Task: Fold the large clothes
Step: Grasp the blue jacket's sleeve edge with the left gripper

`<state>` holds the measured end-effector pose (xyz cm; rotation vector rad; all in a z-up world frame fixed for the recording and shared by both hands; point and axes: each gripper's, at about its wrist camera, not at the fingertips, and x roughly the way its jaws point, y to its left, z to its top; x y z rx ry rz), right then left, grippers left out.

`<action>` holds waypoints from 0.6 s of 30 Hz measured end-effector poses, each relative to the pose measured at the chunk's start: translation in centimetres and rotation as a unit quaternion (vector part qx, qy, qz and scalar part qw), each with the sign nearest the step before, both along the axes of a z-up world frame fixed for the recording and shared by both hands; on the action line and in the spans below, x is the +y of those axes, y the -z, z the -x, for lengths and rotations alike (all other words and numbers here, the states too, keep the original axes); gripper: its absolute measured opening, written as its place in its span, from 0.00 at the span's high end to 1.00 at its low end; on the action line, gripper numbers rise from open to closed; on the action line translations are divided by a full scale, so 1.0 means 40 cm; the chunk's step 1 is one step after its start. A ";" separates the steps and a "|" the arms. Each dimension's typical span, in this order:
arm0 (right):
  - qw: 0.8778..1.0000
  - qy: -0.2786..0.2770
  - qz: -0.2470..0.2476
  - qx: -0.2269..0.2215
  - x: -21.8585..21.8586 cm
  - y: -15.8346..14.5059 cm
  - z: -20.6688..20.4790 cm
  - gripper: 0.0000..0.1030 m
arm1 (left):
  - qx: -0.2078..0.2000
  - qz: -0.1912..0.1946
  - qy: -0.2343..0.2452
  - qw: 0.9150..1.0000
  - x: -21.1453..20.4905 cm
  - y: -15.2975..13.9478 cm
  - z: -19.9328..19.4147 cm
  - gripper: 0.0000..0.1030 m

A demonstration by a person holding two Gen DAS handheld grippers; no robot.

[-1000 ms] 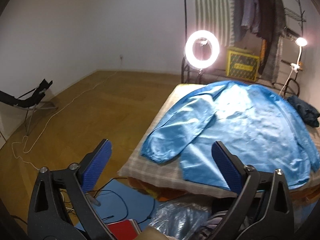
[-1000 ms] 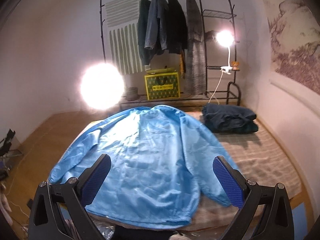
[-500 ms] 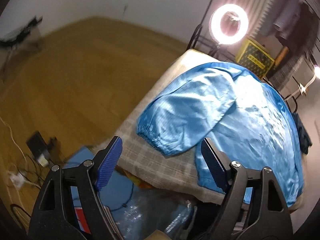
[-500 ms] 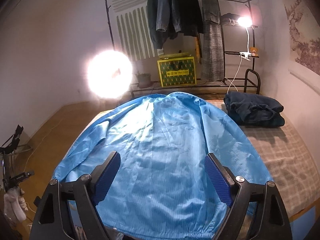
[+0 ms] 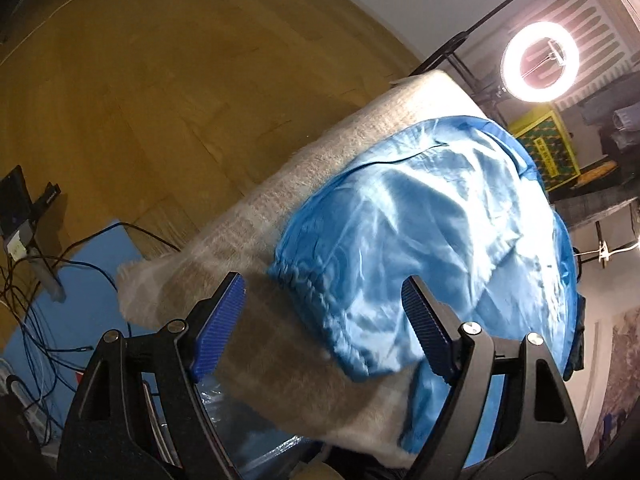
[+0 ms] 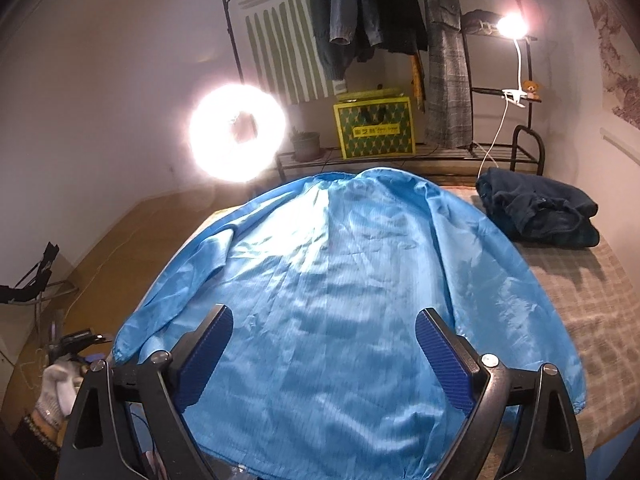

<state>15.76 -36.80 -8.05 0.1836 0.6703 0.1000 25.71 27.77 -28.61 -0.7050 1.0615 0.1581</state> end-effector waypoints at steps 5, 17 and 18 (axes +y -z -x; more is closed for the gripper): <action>1.000 0.000 -0.001 0.006 -0.004 0.008 -0.008 0.09 | 0.017 0.010 -0.011 1.000 0.010 0.039 -0.039 0.41; 0.999 -0.022 -0.023 0.036 -0.004 0.045 -0.040 0.24 | -0.059 -0.053 0.010 0.997 -0.048 -0.065 -0.040 0.93; 0.999 -0.027 -0.026 0.040 0.001 0.049 -0.044 0.27 | -0.072 -0.064 0.021 0.995 -0.067 -0.091 -0.037 0.93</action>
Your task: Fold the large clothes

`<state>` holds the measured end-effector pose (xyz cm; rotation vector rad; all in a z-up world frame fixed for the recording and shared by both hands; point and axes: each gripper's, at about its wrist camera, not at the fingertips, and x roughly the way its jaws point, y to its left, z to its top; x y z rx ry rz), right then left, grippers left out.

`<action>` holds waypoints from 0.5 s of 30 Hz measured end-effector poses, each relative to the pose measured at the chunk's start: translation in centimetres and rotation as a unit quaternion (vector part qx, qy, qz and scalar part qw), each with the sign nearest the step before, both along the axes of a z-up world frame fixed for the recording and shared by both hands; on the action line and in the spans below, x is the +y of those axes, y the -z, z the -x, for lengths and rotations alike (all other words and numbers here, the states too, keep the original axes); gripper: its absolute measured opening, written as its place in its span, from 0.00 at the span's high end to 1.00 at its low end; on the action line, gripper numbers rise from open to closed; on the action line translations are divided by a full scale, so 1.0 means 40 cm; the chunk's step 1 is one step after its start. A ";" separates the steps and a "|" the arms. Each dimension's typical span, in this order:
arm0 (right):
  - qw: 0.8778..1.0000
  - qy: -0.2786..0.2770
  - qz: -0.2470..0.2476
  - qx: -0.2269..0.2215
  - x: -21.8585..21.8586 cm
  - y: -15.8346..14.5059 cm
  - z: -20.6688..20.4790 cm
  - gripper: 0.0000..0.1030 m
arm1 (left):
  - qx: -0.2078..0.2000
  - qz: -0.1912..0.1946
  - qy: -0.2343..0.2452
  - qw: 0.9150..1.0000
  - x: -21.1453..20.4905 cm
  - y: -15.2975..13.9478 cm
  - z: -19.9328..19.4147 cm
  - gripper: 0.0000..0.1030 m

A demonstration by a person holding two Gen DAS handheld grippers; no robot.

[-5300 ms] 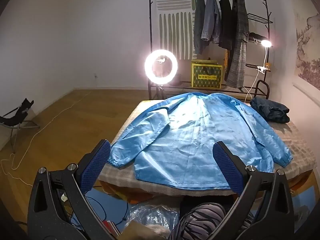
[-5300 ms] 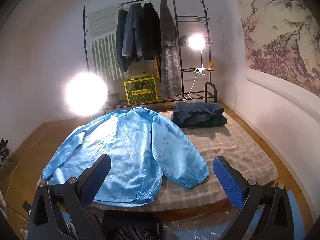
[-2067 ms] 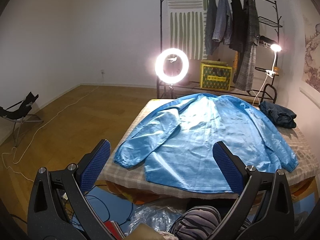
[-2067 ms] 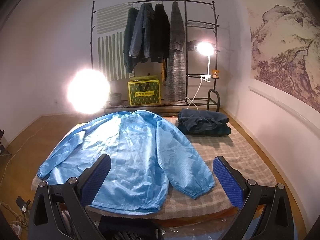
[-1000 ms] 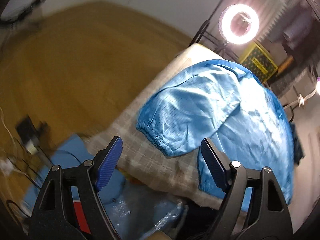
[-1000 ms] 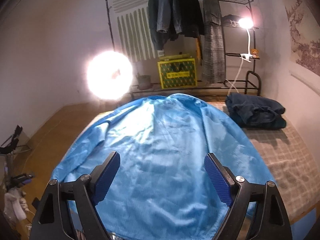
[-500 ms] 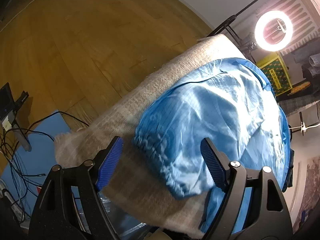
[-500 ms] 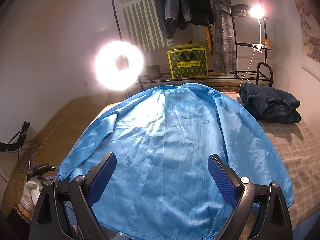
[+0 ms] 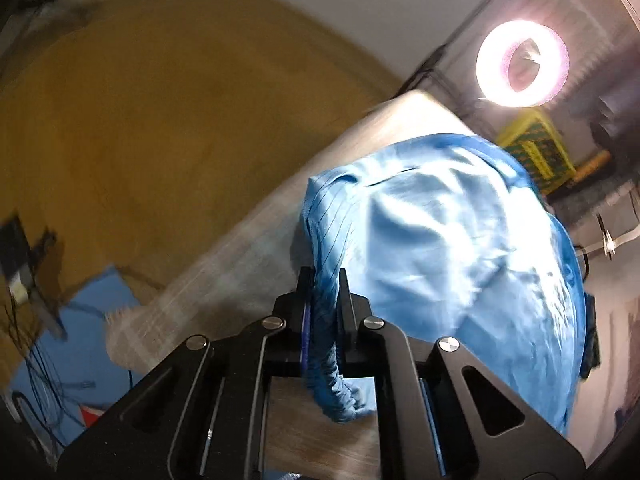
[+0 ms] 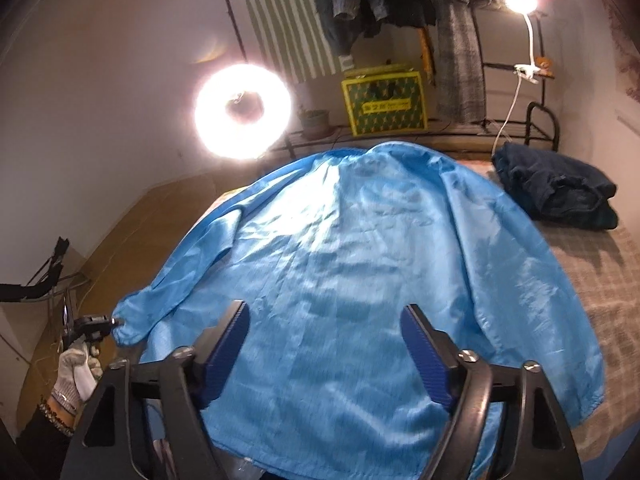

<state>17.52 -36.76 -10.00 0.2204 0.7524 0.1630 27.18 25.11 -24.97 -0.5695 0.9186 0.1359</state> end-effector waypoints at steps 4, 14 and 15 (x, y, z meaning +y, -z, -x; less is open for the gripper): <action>1.000 -0.024 -0.015 0.010 0.024 0.019 -0.023 0.44 | -0.063 -0.065 0.066 0.994 -0.123 -0.131 0.015 0.93; 0.994 -0.078 -0.071 0.040 0.096 0.082 -0.136 0.64 | -0.141 -0.175 0.306 0.925 -0.486 -0.252 0.156 0.94; 0.993 -0.082 -0.078 0.043 0.101 0.089 -0.147 0.64 | -0.135 -0.183 0.331 0.916 -0.520 -0.238 0.173 0.94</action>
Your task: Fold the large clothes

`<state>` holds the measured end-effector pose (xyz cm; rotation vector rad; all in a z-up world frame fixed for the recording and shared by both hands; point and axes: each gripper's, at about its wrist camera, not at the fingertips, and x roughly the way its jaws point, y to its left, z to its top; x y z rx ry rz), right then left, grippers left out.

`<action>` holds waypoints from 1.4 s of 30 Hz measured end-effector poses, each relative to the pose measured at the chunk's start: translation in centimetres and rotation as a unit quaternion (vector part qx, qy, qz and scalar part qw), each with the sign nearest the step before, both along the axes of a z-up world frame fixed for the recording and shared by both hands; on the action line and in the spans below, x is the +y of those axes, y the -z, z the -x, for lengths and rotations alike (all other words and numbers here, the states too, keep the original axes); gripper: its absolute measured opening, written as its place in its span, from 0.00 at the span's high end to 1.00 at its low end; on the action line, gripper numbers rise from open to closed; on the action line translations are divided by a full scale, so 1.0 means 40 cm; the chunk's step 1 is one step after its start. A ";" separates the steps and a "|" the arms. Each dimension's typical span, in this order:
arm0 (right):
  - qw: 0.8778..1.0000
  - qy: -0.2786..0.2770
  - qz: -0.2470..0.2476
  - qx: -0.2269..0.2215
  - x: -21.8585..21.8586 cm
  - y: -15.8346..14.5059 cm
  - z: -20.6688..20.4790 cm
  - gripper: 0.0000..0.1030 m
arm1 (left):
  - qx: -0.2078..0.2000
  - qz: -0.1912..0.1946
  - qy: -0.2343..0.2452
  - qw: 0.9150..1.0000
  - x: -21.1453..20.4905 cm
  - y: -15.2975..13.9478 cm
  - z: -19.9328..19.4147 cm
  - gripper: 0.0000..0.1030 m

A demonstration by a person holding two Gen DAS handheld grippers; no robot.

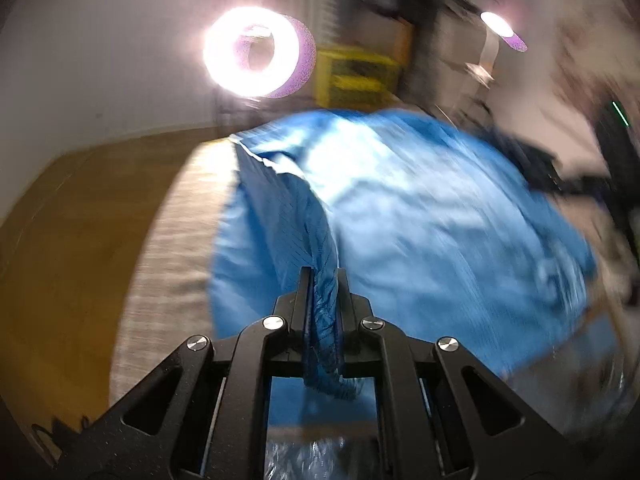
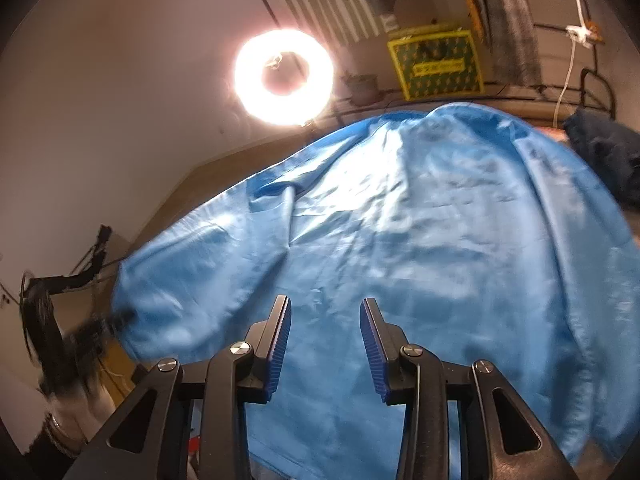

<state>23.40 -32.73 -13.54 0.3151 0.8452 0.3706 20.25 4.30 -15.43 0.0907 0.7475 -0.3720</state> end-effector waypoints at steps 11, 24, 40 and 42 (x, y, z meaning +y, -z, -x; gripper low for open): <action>0.996 -0.032 -0.067 0.051 0.045 0.077 -0.121 0.64 | -0.021 -0.087 0.129 0.988 -0.236 0.043 0.149 0.94; 0.989 -0.106 -0.068 0.082 0.221 0.093 -0.291 0.35 | -0.020 -0.137 0.167 0.976 -0.281 0.094 0.213 0.94; 0.983 -0.056 0.081 0.153 0.138 0.221 -0.307 0.95 | 0.028 -0.062 0.117 0.991 -0.153 0.088 0.270 0.58; 0.985 -0.061 0.094 0.132 0.139 0.194 -0.300 0.87 | 0.036 -0.030 0.101 0.994 -0.116 0.079 0.285 0.47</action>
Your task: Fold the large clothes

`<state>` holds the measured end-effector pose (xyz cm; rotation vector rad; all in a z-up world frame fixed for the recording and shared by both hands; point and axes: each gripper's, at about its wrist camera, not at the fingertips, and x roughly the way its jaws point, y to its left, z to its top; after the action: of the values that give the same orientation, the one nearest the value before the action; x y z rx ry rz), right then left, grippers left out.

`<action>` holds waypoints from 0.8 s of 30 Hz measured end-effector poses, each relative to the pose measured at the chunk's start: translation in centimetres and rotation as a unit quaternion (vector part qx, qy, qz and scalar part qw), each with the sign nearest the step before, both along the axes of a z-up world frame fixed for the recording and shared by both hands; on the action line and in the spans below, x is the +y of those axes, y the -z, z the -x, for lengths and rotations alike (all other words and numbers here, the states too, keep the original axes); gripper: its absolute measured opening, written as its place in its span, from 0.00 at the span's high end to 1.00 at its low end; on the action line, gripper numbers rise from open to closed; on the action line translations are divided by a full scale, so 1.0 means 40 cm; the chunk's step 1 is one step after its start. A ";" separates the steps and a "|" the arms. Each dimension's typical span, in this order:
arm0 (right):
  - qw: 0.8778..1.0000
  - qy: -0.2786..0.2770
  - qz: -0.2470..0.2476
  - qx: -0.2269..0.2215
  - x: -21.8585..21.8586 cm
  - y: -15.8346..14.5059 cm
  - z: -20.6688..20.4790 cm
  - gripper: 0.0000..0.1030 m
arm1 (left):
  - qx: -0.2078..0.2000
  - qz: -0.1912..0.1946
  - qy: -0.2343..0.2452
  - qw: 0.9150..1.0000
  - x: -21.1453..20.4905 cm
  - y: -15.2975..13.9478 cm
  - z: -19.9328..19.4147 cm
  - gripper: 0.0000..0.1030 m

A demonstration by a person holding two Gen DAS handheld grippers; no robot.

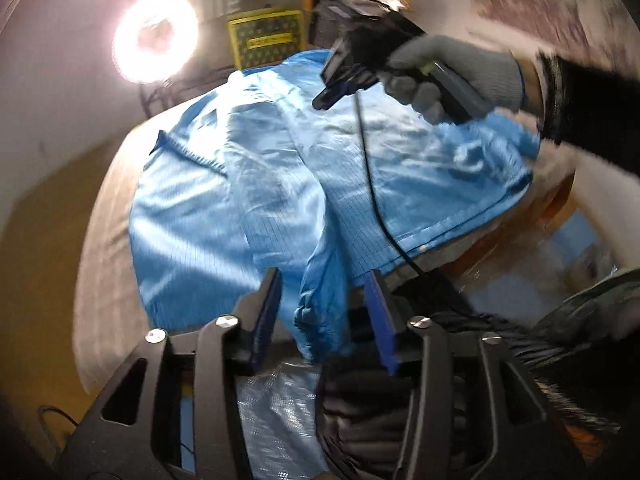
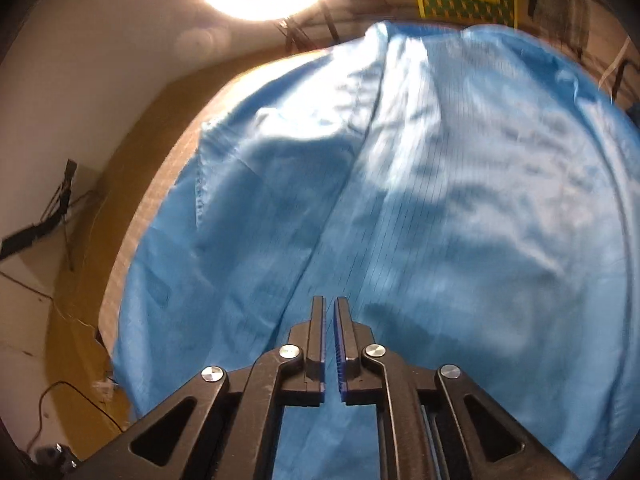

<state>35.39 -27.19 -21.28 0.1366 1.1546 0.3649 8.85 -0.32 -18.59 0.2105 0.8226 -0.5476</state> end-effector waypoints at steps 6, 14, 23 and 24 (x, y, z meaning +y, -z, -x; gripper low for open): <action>0.999 -0.040 -0.018 -0.020 0.082 -0.060 -0.001 0.24 | 0.039 0.051 -0.076 0.995 0.086 0.029 -0.005 0.44; 0.993 -0.022 -0.068 0.094 0.099 0.098 0.060 0.44 | 0.070 0.085 -0.143 0.983 0.173 0.068 -0.024 0.44; 0.990 -0.005 -0.121 0.074 0.086 0.082 0.088 1.00 | 0.062 0.092 -0.171 0.979 0.193 0.059 -0.040 0.44; 0.992 -0.004 -0.115 0.060 0.069 0.058 0.093 1.00 | 0.062 0.093 -0.172 0.979 0.194 0.059 -0.041 0.44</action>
<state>31.68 -24.44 -23.59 0.3607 1.2295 0.5017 10.51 7.44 -20.94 -0.1381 0.9001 -0.3097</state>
